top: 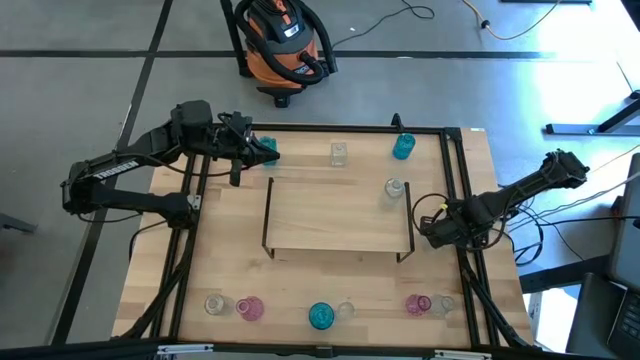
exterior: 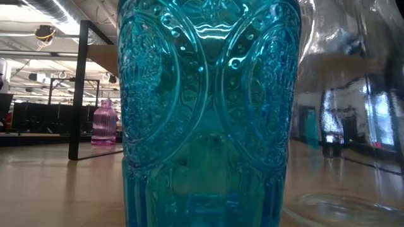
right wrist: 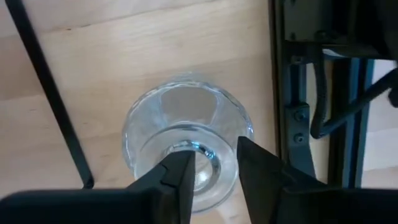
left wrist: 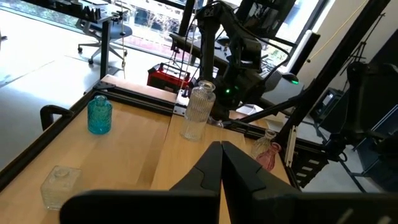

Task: Sort vases onto shelf
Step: Put the transparent vase on the shelf aligned with the other transparent vase

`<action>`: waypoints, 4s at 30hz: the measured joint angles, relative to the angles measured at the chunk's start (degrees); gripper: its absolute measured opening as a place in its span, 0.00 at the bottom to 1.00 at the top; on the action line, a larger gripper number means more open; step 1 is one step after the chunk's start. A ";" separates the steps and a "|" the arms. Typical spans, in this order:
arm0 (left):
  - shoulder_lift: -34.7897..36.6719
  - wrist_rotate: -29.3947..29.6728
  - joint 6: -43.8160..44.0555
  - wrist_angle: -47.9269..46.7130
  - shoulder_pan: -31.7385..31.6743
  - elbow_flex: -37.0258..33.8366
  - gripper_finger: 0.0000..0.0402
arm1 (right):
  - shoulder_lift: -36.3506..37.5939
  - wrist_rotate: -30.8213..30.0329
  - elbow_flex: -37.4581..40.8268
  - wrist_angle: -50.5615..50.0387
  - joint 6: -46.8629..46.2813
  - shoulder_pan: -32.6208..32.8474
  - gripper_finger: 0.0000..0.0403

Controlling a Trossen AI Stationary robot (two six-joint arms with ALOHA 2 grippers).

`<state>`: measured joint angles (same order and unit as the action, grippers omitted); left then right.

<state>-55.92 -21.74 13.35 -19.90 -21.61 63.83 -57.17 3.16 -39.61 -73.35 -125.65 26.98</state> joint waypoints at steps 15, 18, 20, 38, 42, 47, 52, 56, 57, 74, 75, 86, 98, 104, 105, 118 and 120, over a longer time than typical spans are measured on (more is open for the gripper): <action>0.00 0.04 -0.03 0.10 0.00 0.00 0.00 | 0.42 1.01 -8.63 -9.97 5.62 0.02 0.03; -0.02 0.05 -0.03 0.15 0.00 0.00 0.00 | 0.42 0.96 -13.79 -14.12 6.90 0.02 0.04; -0.23 0.03 -0.11 0.28 0.00 0.00 0.00 | 0.40 1.94 -17.93 -16.97 8.87 0.02 0.04; -4.09 -3.69 0.03 1.68 0.02 -0.02 0.00 | -5.55 9.00 -37.42 -16.80 21.75 0.04 0.03; -4.09 -3.69 0.03 1.66 0.02 -0.02 0.00 | -6.76 7.06 -43.05 -16.69 25.83 0.02 0.03; -4.09 -3.44 0.01 1.66 0.02 -0.02 0.00 | -8.79 2.86 -48.99 -16.71 31.42 -0.04 0.03; -4.09 -2.99 -0.27 1.86 -0.02 -0.02 0.00 | -14.66 3.68 -52.70 -16.72 37.90 -3.00 0.03; -4.09 -2.80 -0.34 3.08 -0.02 -0.02 0.00 | -21.16 2.89 -56.83 -16.68 44.57 -6.56 0.03; -4.09 -2.78 -0.35 3.28 -0.02 -0.02 0.00 | -22.72 2.74 -58.09 -16.66 46.21 -7.69 0.03; -4.09 -3.43 1.52 3.23 0.04 -0.02 0.00 | -34.71 2.53 -63.68 -16.72 55.69 -12.68 0.03; -4.09 -3.43 1.52 3.23 0.04 -0.02 0.00 | -34.71 1.95 -63.67 -16.62 55.67 -12.71 0.03; -4.09 -3.48 1.53 3.21 0.04 -0.02 0.00 | -34.43 1.72 -59.39 -15.96 54.76 -12.76 0.06; -4.09 -3.48 1.54 3.21 0.04 -0.02 0.00 | -33.63 -0.07 -58.41 -16.41 52.36 -12.72 0.09; -4.09 -3.48 1.54 3.21 0.04 -0.02 0.00 | -33.38 -1.97 -58.36 -17.27 50.85 -12.72 0.17; -4.09 -3.48 1.52 3.21 0.04 -0.02 0.00 | -33.35 -2.05 -58.34 -17.23 50.71 -12.74 0.18; -4.09 -3.69 1.50 3.22 0.04 -0.02 0.00 | -33.42 -2.69 -61.80 -16.92 49.78 -12.76 0.23; -4.09 -3.69 1.50 3.21 0.04 -0.02 0.00 | -33.39 -2.75 -62.72 -16.82 49.77 -12.76 0.23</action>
<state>-60.01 -25.43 14.85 -16.69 -21.56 63.81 -90.56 0.41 -102.34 -90.17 -75.88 14.22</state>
